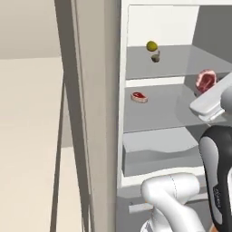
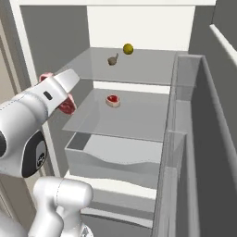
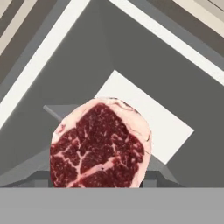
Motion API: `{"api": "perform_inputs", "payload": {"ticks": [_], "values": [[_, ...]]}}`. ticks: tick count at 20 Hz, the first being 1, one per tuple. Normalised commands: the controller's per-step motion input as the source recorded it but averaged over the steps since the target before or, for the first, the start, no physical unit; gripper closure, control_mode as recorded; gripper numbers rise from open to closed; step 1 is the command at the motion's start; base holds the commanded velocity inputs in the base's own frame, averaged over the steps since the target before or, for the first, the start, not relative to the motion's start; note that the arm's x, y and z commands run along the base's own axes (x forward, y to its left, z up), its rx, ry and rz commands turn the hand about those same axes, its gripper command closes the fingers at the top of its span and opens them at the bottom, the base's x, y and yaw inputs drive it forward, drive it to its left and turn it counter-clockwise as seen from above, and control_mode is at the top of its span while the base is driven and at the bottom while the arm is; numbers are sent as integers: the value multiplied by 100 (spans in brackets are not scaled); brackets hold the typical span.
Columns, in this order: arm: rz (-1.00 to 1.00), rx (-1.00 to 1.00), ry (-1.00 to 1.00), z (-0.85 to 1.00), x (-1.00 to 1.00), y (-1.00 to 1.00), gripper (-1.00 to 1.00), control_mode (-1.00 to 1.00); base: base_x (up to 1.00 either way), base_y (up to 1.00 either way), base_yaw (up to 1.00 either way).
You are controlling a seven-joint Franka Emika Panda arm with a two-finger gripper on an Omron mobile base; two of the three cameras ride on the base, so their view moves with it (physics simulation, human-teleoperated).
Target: Transport the steak and garlic to the fridge. Place the steak on the rack containing meat and place the garlic on the rack containing the vegetable, ensuring meats and vegetables are on different racks.
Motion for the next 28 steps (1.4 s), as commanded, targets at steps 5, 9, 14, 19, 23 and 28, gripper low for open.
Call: {"api": "perform_inputs", "payload": {"ticks": [5, 9, 14, 19, 23, 28], "values": [[0, 0, 0, 0, 0, 0, 100, 100, 45, -12, -26], [0, 0, 0, 0, 0, 0, 100, 100, 10, 0, -38], [0, 0, 0, 0, 0, 0, 100, 100, 8, 0, -33], [0, 0, 0, 0, 0, 0, 100, 100, 10, -3, -13], [0, 0, 0, 0, 0, 0, 100, 100, 5, 0, -14], [0, 0, 0, 0, 0, 0, 100, 100, 0, -3, -14]]}}
